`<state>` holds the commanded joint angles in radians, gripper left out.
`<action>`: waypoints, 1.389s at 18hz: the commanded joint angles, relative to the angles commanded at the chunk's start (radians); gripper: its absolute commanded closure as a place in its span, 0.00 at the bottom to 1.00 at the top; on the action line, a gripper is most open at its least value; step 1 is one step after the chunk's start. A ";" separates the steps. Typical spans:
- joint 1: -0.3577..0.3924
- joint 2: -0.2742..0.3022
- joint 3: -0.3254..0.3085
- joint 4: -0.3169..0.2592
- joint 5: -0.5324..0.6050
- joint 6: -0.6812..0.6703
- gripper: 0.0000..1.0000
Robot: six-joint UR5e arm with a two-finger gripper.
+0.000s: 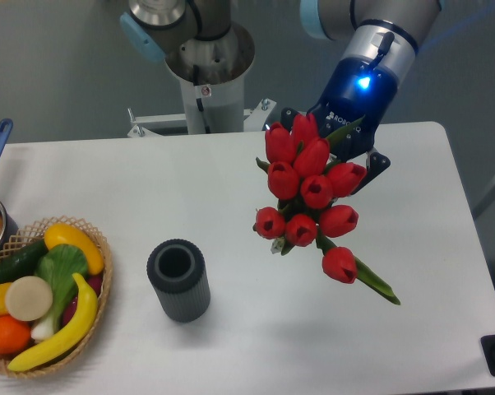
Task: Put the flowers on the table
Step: 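Carry the red tulip bunch in the gripper down toward the table surface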
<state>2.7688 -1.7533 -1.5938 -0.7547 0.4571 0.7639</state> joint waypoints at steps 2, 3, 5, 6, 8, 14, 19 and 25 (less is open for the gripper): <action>0.003 0.000 -0.014 0.000 0.002 0.000 0.56; 0.012 0.002 -0.015 -0.002 0.002 -0.002 0.56; 0.021 0.008 -0.031 -0.002 0.005 -0.003 0.56; 0.026 0.012 -0.047 -0.002 0.008 0.000 0.56; 0.031 0.021 -0.063 -0.002 0.009 0.000 0.56; 0.026 0.041 -0.072 -0.003 0.171 0.000 0.56; 0.022 0.051 -0.115 -0.005 0.338 0.006 0.56; 0.015 0.043 -0.186 -0.005 0.540 0.135 0.56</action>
<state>2.7842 -1.7104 -1.7793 -0.7593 0.9968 0.8987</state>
